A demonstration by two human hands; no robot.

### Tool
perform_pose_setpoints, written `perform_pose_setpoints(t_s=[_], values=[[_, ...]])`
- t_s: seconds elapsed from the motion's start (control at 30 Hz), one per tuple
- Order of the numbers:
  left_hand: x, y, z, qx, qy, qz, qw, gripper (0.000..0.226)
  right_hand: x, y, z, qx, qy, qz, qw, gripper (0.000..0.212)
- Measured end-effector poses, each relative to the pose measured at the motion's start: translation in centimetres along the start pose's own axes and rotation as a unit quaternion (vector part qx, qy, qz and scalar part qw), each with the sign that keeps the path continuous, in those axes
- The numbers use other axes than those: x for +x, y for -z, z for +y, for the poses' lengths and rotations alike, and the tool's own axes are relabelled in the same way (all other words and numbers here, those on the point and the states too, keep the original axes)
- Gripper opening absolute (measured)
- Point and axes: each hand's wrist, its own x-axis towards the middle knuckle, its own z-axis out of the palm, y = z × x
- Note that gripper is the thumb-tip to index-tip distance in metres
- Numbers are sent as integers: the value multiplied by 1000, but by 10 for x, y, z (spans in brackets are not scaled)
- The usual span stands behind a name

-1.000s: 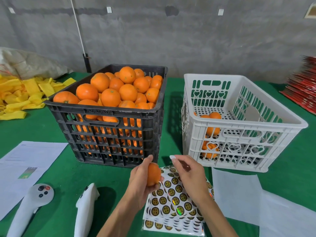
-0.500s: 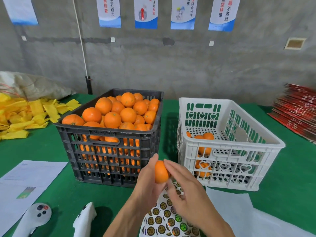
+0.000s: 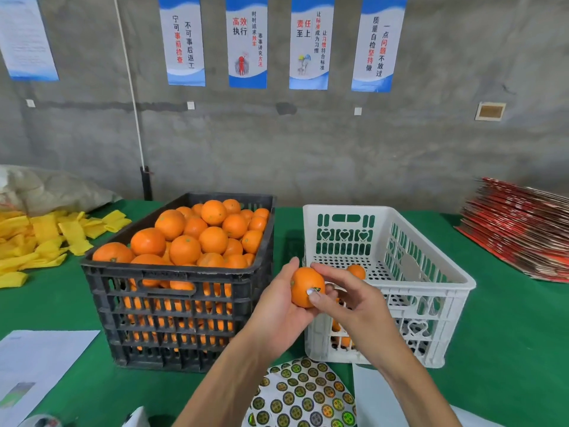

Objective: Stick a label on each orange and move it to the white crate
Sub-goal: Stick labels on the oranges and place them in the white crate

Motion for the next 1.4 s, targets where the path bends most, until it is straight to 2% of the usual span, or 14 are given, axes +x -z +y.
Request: perform_pose_setpoints(t_s=[0.17, 0.3, 0.4, 0.57, 0.73, 0.83, 0.97, 1.1, 1.2, 1.27, 1.33, 1.4], values=[[-3, -4, -3, 18, -18, -38, 999, 45, 2, 9, -2, 59, 1, 10, 998, 35], [-1, -1, -5, 28, -23, -8, 999, 43, 2, 7, -4, 73, 19, 81, 994, 14], [-3, 2, -7, 52, -10, 15, 998, 45, 3, 4, -3, -113, 83, 149, 979, 15], [-6, 6, -11, 97, -17, 4, 995, 54, -3, -3, 1, -350, 197, 151, 903, 16], [-4, 14, -12, 142, -24, 15, 989, 43, -3, -1, -8, -497, 280, 101, 815, 16], [-6, 18, -10, 164, -17, -4, 986, 27, 2, 2, -17, -529, 297, 56, 793, 17], [-4, 25, -9, 170, -21, -19, 985, 34, 6, 3, -27, -583, 318, -8, 747, 24], [-3, 27, -13, 190, -34, -12, 981, 25, 7, 5, -32, -593, 322, -48, 736, 24], [0, 30, -17, 194, -39, -13, 980, 19, 6, 4, -37, -590, 307, -71, 744, 24], [2, 31, -19, 200, -45, -13, 979, 28, 7, 5, -39, -595, 299, -89, 740, 23], [4, 29, -21, 207, -51, -13, 977, 42, 11, 5, -42, -619, 286, -117, 722, 21], [6, 30, -20, 182, -60, -22, 981, 38, 15, 8, -39, -628, 253, -153, 720, 23]])
